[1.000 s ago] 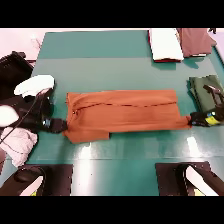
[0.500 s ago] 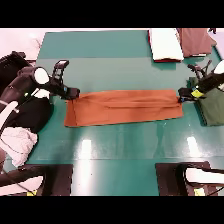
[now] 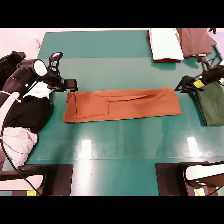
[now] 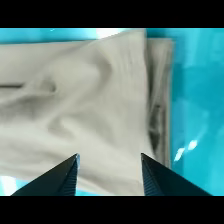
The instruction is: Fold the shirts.
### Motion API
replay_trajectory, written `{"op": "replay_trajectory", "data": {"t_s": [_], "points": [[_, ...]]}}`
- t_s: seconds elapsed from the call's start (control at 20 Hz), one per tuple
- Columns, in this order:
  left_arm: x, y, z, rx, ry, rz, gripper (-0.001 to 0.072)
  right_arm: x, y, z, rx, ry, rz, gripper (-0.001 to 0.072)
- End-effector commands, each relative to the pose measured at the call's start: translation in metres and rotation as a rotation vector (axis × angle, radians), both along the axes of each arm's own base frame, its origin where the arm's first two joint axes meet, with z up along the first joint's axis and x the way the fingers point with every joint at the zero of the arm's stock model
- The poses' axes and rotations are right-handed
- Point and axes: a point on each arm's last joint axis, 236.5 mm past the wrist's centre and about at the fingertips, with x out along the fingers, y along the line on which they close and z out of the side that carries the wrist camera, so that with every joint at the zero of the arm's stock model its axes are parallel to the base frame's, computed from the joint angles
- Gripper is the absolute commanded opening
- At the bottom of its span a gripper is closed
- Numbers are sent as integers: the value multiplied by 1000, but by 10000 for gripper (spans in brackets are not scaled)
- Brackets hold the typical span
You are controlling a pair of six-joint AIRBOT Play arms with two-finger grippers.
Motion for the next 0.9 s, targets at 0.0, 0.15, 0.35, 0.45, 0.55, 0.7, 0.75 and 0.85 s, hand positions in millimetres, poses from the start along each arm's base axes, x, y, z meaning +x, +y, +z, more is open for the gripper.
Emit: {"op": "replay_trajectory", "data": {"t_s": [0.0, 0.15, 0.35, 0.45, 0.55, 0.7, 0.75, 0.85], "points": [[-13, -8, -3, -44, 65, -1, 440, -24, -25, -12, 115, 35, -59, 568], [-9, -37, 8, -171, 46, -6, 29, -44, -30, -36, 272, 66, -141, 582], [-11, -94, 16, -235, -14, -101, 28, -49, -10, -69, 406, 103, -180, 576], [-16, -123, 13, -246, -30, -143, 28, -39, 1, -82, 389, 99, -171, 575], [-22, -151, 8, -270, -28, -178, 28, -27, 14, -84, 369, 87, -126, 447], [-13, -191, 3, -375, -53, -154, 27, -8, 33, -71, 341, 38, -36, 49], [-10, -202, -1, -406, -42, -147, 27, -4, 39, -61, 335, 19, 0, 16], [-7, -223, -11, -415, -19, -173, 27, 3, 48, -27, 318, -43, 64, 15]]}}
